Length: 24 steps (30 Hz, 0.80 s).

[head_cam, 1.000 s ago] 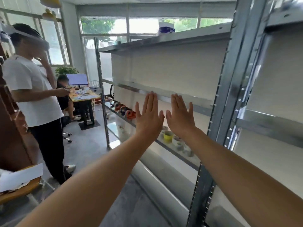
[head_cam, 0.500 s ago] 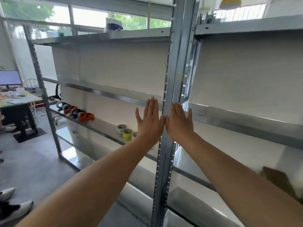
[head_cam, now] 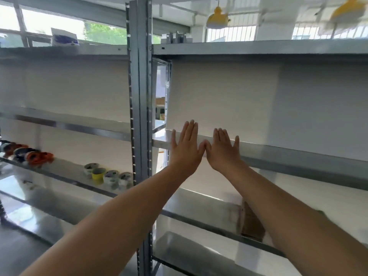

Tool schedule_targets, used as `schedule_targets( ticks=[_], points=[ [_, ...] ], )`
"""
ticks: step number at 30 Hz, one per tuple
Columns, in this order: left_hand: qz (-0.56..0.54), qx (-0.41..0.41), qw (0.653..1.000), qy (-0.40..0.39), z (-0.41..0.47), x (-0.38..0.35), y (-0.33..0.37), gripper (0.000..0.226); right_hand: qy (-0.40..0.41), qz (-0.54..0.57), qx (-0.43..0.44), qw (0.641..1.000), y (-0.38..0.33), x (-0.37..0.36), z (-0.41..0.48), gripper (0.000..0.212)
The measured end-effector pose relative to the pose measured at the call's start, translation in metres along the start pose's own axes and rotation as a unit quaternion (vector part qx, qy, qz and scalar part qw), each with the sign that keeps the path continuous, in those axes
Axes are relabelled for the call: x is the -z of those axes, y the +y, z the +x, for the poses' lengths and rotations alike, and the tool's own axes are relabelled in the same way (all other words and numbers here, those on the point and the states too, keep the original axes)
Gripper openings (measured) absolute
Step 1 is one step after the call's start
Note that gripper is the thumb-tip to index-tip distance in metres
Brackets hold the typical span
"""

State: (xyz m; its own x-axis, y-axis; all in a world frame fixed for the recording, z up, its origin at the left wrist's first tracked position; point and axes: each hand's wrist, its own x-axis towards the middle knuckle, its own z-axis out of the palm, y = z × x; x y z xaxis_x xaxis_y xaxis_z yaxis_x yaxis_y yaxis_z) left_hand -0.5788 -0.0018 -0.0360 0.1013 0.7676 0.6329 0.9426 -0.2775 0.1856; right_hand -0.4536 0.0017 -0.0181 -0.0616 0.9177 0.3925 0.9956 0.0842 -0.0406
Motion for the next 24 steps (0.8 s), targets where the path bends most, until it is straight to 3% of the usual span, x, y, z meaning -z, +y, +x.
schedule_targets(
  ticks=[4, 12, 17, 24],
  points=[
    [0.012, -0.065, 0.998, -0.016, 0.011, -0.029, 0.066, 0.064, -0.005, -0.007, -0.058, 0.998, 0.078, -0.001, -0.011, 0.067],
    [-0.069, -0.171, 0.982, -0.028, 0.02, -0.081, 0.221, 0.063, -0.005, -0.044, -0.16, 0.986, 0.235, 0.019, -0.058, 0.067],
    [-0.066, -0.275, 0.958, -0.044, 0.01, -0.112, 0.312, 0.07, -0.02, -0.086, -0.223, 0.971, 0.331, 0.032, -0.118, 0.07],
    [-0.15, -0.349, 0.924, -0.052, -0.029, -0.133, 0.426, 0.069, -0.01, -0.095, -0.342, 0.935, 0.413, 0.045, -0.197, 0.071]
  ],
)
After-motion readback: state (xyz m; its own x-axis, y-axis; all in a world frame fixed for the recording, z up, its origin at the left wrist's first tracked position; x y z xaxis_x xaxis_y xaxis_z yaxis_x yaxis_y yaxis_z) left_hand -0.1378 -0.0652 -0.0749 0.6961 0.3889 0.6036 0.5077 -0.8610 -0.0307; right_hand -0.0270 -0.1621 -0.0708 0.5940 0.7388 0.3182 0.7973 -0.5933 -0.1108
